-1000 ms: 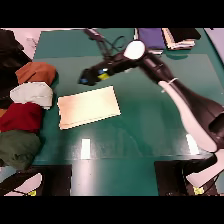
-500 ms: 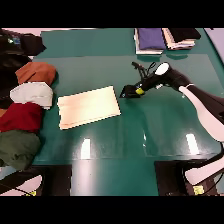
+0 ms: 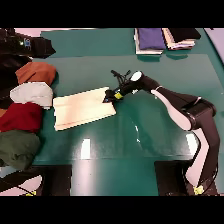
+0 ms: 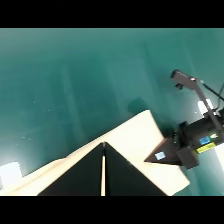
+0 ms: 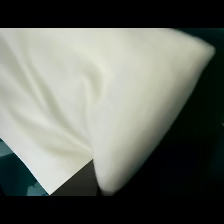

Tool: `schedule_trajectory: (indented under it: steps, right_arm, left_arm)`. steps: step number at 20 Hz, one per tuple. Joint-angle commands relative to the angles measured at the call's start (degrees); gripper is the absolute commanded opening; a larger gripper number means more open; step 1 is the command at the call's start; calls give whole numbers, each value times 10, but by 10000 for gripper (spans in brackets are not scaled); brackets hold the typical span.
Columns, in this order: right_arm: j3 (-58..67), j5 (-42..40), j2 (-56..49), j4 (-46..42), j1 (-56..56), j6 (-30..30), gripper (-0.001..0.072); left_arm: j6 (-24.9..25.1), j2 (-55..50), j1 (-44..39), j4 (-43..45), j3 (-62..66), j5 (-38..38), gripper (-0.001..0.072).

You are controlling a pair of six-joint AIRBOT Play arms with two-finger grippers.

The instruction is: Fold the shirts.

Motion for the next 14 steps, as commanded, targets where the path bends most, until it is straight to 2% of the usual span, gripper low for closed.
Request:
schedule_trajectory:
  steps: [1,4,7,14]
  right_arm:
    - [42,-13,-12,13,15,-11,15]
    - [13,-30,53,-50,-31,-8,14]
    - [-62,-49,161,-141,-129,4,14]
    - [-216,-43,380,-228,-500,26,14]
  left_arm:
    - [0,0,0,-28,0,-6,22]
    - [0,0,0,-53,0,-8,22]
    - [1,0,0,-63,0,-14,22]
    - [0,-1,0,-68,0,2,22]
